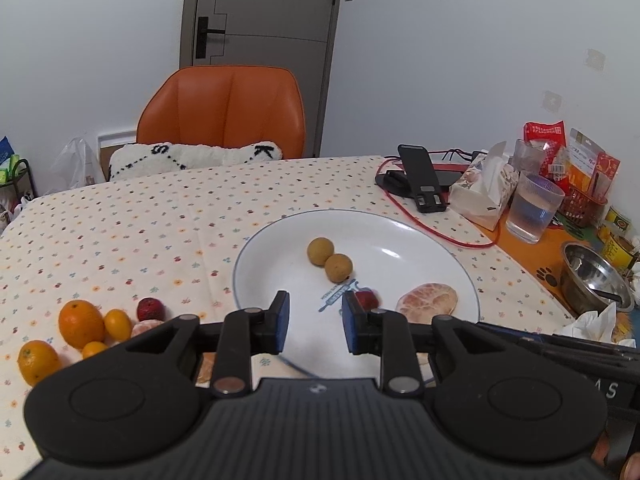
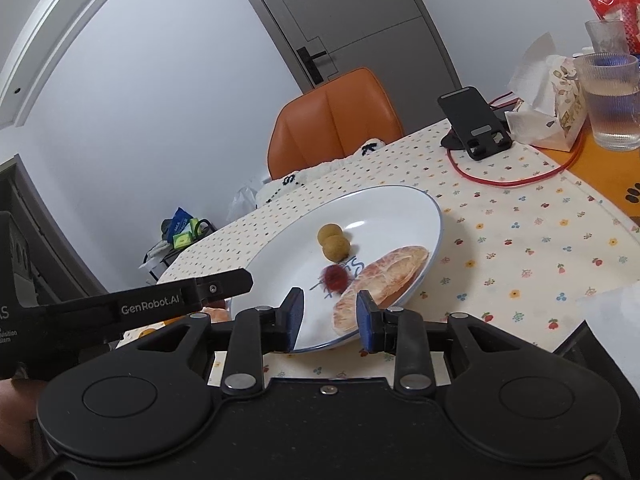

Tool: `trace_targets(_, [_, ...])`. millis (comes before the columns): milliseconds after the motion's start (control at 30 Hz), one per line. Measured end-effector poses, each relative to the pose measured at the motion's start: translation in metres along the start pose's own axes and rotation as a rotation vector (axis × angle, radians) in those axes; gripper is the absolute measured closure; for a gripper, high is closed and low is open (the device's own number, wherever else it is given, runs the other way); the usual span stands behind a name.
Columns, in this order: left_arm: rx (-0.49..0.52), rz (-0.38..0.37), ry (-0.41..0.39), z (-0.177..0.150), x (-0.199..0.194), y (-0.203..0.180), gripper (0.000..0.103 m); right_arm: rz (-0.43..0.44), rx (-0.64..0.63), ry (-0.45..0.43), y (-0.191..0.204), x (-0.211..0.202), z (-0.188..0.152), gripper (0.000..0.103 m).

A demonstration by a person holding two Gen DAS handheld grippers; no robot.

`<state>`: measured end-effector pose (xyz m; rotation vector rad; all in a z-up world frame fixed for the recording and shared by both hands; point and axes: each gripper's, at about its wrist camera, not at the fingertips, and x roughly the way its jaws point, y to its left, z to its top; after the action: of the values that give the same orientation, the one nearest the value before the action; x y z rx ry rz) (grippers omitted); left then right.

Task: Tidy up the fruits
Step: 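Carry the red plum onto the white plate and open the left tool, then withdraw both open tools from the plate toward the remaining oranges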

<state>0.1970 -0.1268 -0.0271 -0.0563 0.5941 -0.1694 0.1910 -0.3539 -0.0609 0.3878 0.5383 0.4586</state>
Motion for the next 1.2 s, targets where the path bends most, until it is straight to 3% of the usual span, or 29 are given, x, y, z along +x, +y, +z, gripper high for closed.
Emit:
trace_targets(133, [-0.018, 0.019, -0.002, -0.002, -0.007, 0.01, 0.065, -0.004, 0.002, 0.001, 0.004, 0.002, -0.001, 0.069])
trace_targets(300, [-0.037, 0.069, -0.022, -0.003, -0.018, 0.023, 0.043, -0.016, -0.024, -0.01, 0.015, 0.001, -0.002, 0.051])
trace_targets(500, [-0.044, 0.103, -0.034, -0.005, -0.031, 0.036, 0.023, -0.029, -0.038, -0.019, 0.024, 0.002, -0.002, 0.034])
trace_targets(667, [-0.053, 0.118, -0.046, -0.007, -0.043, 0.047, 0.022, -0.016, -0.046, -0.027, 0.033, 0.001, -0.003, 0.023])
trace_targets(1200, [-0.09, 0.172, -0.07, -0.019, -0.078, 0.089, 0.022, 0.075, -0.064, -0.009, 0.068, 0.015, -0.013, 0.005])
